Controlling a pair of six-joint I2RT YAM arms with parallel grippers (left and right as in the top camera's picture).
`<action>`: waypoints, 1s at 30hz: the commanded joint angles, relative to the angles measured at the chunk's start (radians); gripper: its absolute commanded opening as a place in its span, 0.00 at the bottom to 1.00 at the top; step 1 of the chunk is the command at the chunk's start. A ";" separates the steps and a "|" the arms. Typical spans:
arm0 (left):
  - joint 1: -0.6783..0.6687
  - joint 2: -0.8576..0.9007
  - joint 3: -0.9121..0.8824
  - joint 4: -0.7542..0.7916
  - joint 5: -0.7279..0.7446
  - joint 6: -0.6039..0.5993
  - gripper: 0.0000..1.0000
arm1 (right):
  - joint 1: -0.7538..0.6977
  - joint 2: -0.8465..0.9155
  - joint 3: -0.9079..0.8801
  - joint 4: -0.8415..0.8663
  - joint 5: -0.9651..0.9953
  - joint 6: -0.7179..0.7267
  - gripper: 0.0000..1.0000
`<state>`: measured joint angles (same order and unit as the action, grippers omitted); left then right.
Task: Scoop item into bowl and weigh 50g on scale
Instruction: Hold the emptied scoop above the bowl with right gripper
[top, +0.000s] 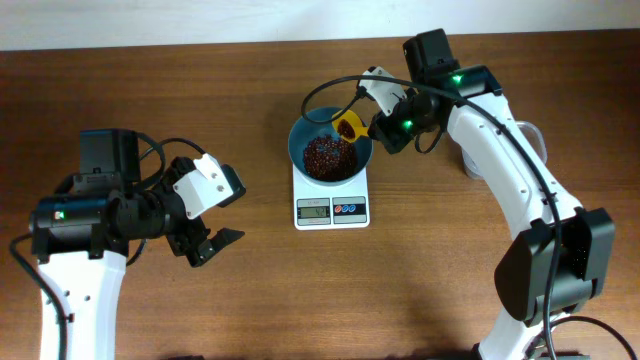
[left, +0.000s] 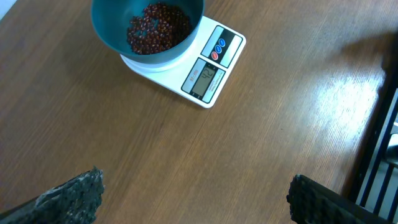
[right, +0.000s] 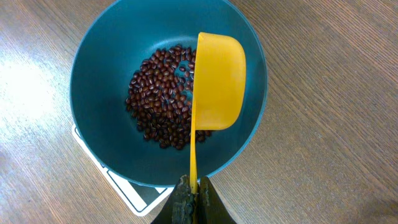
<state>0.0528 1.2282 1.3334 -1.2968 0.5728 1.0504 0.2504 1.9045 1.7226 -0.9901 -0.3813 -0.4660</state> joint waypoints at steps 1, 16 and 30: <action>0.004 -0.003 0.013 -0.002 0.022 -0.013 0.99 | 0.007 -0.044 0.023 0.003 0.008 0.011 0.04; 0.004 -0.003 0.013 -0.002 0.022 -0.013 0.99 | 0.013 -0.044 0.023 -0.002 0.009 0.011 0.04; 0.004 -0.003 0.013 -0.002 0.022 -0.013 0.99 | 0.090 -0.049 0.023 -0.042 0.104 0.011 0.04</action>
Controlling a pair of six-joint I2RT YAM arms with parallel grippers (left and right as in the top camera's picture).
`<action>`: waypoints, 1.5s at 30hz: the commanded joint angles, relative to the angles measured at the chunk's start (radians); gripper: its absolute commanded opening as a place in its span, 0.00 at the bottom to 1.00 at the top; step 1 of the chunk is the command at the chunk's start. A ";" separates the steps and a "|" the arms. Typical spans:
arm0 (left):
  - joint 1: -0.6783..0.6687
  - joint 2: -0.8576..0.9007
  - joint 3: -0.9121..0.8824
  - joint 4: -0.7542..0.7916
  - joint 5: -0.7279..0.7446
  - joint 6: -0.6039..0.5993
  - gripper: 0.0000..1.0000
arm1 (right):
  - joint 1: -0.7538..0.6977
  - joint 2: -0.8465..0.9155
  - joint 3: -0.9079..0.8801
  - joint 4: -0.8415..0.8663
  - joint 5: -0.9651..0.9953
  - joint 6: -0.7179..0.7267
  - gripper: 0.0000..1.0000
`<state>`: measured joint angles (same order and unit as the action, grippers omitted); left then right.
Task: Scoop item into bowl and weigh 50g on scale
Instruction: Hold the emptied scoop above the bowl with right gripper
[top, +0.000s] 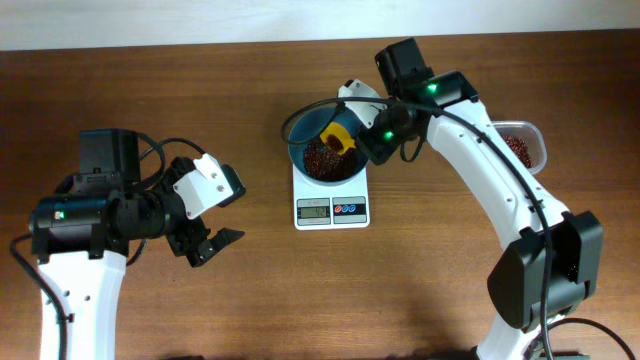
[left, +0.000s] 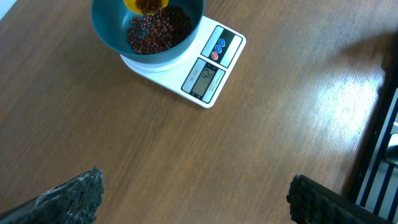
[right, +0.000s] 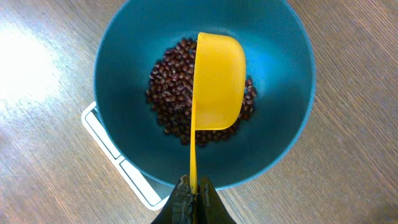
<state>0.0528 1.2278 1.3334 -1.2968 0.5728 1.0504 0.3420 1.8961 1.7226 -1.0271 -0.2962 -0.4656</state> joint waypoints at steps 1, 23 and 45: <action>0.004 -0.003 0.013 -0.002 0.022 -0.013 0.99 | -0.002 -0.040 0.023 -0.006 0.016 0.011 0.04; 0.004 -0.003 0.013 -0.002 0.022 -0.013 0.99 | -0.002 -0.067 0.035 -0.005 0.012 0.011 0.04; 0.004 -0.003 0.013 -0.002 0.022 -0.013 0.99 | 0.005 -0.084 0.048 -0.037 0.017 0.011 0.04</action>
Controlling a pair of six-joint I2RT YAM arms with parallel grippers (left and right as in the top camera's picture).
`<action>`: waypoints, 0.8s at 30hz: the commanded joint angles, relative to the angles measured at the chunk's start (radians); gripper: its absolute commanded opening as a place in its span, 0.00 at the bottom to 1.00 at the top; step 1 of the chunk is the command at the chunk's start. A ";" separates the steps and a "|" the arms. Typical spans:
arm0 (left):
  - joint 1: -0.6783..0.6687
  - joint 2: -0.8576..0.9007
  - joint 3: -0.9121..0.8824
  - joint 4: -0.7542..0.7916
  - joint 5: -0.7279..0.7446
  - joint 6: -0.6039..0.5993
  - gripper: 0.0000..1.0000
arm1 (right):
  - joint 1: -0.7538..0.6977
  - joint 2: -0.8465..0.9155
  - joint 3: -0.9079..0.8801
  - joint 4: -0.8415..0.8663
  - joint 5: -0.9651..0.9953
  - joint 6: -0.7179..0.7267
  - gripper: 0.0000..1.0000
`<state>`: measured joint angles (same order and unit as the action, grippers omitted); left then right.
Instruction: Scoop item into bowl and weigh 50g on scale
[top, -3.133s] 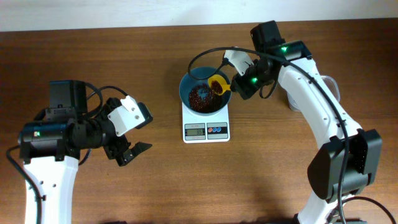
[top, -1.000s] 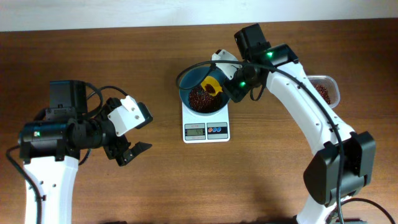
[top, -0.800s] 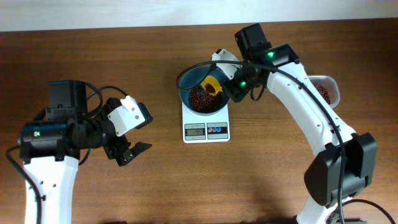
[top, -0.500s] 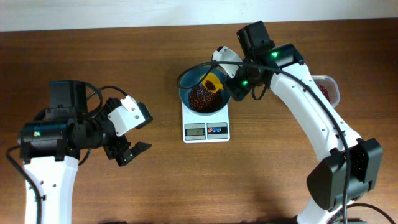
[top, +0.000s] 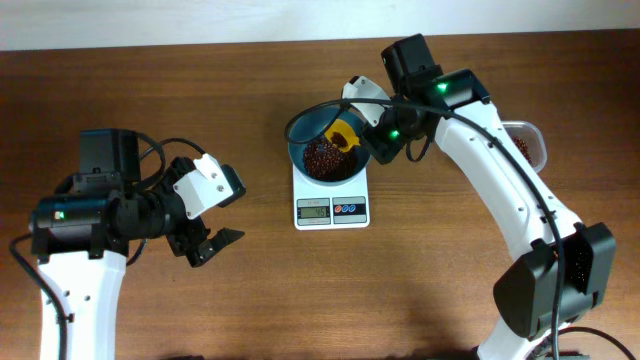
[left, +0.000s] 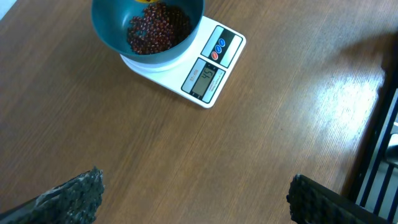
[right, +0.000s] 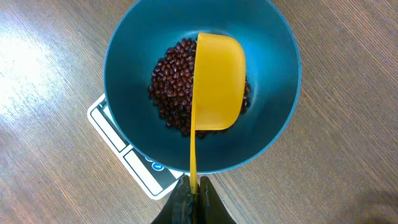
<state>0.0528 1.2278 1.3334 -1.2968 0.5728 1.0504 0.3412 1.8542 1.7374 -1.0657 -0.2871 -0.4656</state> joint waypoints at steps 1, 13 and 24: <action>0.004 -0.003 0.013 -0.002 0.022 -0.013 0.99 | 0.005 -0.040 0.032 -0.006 0.012 0.011 0.04; 0.004 -0.003 0.013 -0.002 0.022 -0.013 0.99 | 0.012 -0.047 0.047 -0.013 0.026 0.014 0.04; 0.004 -0.003 0.013 -0.002 0.022 -0.013 0.99 | 0.020 -0.046 0.049 -0.009 0.055 0.015 0.04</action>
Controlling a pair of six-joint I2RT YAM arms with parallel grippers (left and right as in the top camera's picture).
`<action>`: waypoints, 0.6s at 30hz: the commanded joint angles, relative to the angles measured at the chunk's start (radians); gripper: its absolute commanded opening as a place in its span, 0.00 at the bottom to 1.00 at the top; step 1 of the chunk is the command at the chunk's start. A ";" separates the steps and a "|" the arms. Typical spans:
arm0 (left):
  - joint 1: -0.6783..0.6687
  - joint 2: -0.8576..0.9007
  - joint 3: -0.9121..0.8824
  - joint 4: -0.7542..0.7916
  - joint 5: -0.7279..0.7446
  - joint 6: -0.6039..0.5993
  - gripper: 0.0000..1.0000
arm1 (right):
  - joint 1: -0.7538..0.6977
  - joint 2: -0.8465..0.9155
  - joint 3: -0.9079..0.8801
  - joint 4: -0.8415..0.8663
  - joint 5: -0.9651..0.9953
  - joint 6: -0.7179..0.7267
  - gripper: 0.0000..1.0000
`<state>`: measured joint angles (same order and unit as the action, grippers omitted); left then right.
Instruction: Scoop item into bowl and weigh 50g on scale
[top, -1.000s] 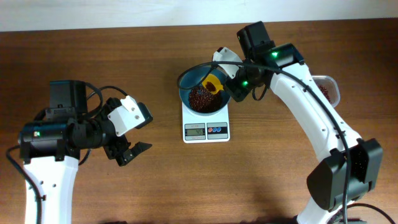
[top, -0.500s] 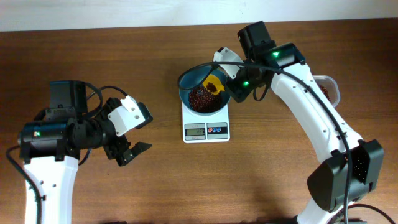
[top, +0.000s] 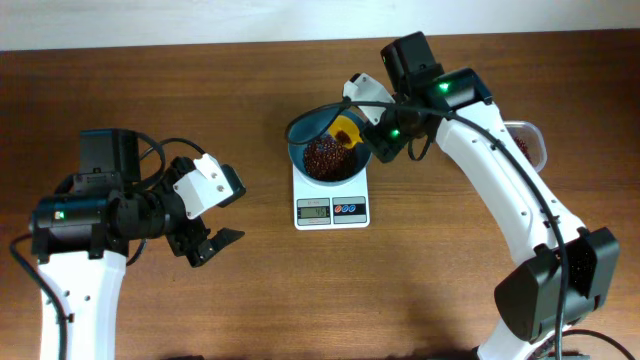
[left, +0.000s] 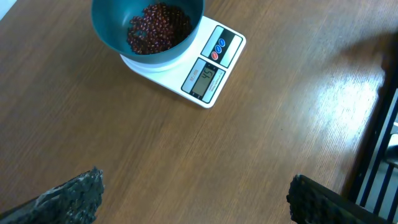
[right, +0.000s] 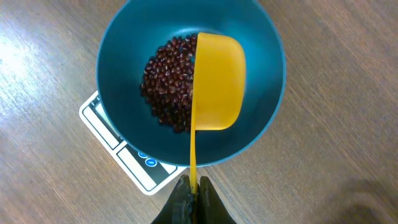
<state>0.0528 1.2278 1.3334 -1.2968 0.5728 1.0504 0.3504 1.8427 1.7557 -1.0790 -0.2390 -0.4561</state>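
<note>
A teal bowl (top: 300, 135) of dark red beans (right: 166, 93) rests on a white digital scale (top: 331, 207) at the table's middle. My right gripper (right: 192, 198) is shut on the thin handle of a yellow scoop (right: 217, 81), whose cup hangs over the right half of the bowl. The scoop (top: 346, 130) shows at the bowl's right rim in the overhead view. Far to the left, my left gripper (top: 207, 240) stands open over bare wood with nothing between its fingers (left: 68, 198). The bowl (left: 106, 34) and scale (left: 211, 68) show at the top of the left wrist view.
A clear container of beans (top: 527, 145) sits at the right, partly hidden behind my right arm. The wooden table's far edge runs along the top of the overhead view. A dark frame (left: 379, 137) stands at the right edge of the left wrist view.
The scoop and my right gripper have shifted slightly toward the bowl's right side. The scoop no longer shows at the top of the left wrist view. The left arm has not moved.
My right gripper held the scoop at the bowl's right rim. Then the scoop was over the bowl's middle with beans in it. After that it hung above the bean pile, and now it sits slightly to the right. The left gripper stayed open throughout.
</note>
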 joint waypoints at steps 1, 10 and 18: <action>0.004 -0.003 0.013 -0.002 0.022 -0.013 0.99 | 0.011 -0.034 0.031 0.001 0.008 0.006 0.04; 0.004 -0.003 0.013 -0.002 0.022 -0.013 0.99 | 0.008 -0.034 0.030 0.001 0.003 0.024 0.04; 0.004 -0.003 0.013 -0.002 0.022 -0.013 0.99 | 0.008 -0.034 0.030 0.002 0.003 0.024 0.04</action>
<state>0.0528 1.2278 1.3334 -1.2968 0.5728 1.0504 0.3515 1.8427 1.7580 -1.0775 -0.2390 -0.4416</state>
